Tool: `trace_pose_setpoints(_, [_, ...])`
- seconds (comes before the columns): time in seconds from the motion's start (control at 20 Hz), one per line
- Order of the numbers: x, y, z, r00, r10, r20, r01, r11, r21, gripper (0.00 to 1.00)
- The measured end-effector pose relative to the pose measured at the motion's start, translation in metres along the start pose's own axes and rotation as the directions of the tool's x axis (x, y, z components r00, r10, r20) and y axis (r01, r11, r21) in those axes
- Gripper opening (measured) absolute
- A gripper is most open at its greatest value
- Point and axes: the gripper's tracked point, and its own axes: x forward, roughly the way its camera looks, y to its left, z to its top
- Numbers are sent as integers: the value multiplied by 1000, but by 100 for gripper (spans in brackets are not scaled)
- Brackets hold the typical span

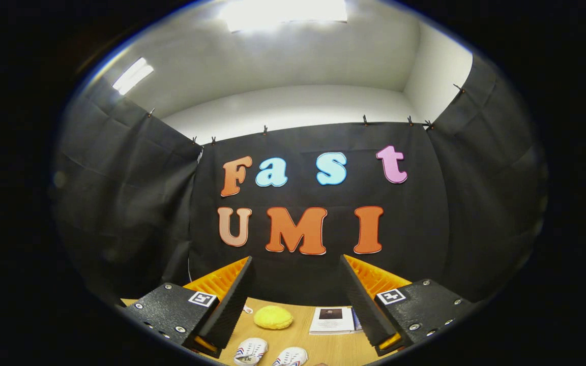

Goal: Open the storage box then place both shoes into the box .Put the left shoe in first, then the right shoe, with the right side of both shoes facing outward in a uniform manner.

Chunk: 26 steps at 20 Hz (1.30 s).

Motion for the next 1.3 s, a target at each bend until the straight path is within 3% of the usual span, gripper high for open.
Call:
trace_pose_setpoints(0.65, [7, 25, -17, 998, 55, -30, -54, 998, 36, 98])
trace_pose_setpoints(1.05, [19, 58, -64, 980, 150, -133, -134, 983, 125, 99])
trace_pose_setpoints(1.3, [26, 88, -110, 946, 237, -223, -193, 960, 201, 99])
